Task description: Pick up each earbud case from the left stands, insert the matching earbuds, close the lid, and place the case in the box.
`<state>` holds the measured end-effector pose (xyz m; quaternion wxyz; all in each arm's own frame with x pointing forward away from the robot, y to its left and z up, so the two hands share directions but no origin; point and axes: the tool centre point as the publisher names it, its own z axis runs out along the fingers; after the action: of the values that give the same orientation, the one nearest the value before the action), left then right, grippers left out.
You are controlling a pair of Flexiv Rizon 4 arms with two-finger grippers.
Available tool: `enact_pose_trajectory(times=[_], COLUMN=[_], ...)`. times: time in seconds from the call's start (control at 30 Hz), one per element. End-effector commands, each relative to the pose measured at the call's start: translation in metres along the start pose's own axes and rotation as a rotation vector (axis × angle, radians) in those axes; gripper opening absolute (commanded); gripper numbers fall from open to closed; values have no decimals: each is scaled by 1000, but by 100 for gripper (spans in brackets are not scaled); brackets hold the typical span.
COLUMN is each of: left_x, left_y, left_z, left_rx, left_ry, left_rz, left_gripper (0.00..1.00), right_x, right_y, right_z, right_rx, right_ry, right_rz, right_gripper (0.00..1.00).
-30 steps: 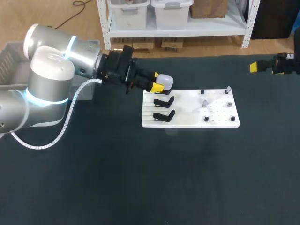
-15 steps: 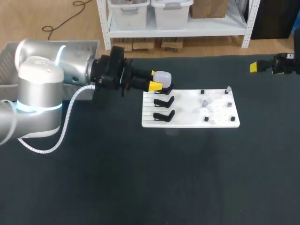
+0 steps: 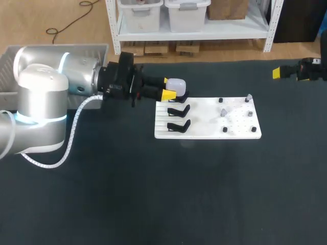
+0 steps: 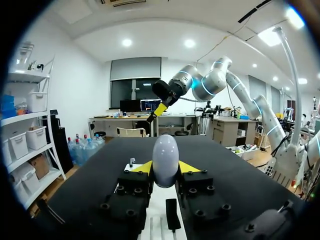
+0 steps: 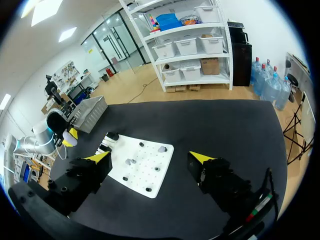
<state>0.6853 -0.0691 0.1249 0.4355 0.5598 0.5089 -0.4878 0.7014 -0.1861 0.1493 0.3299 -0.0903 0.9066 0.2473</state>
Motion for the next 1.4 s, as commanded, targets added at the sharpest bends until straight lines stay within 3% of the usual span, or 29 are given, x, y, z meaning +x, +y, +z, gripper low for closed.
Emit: enact_pose_trajectory(times=[0.03, 0.33, 0.73, 1.4], left_x=[0, 0, 6, 16], left_y=[-1, -17, -14, -13], left_z=[0, 20, 31, 27], left_rx=[-4, 0, -3, -7], left_ry=[-2, -55, -59, -67], left_rz=[2, -9, -17, -32], left_gripper=[0, 0, 0, 0], right_x=[0, 1, 24, 62], right_y=[1, 12, 80, 163], right_z=[0, -4, -20, 13], right_rx=[3, -11, -79, -185], right_ry=[0, 16, 52, 182], right_rz=[0, -31, -143, -197], right_gripper=[100, 100, 100, 100])
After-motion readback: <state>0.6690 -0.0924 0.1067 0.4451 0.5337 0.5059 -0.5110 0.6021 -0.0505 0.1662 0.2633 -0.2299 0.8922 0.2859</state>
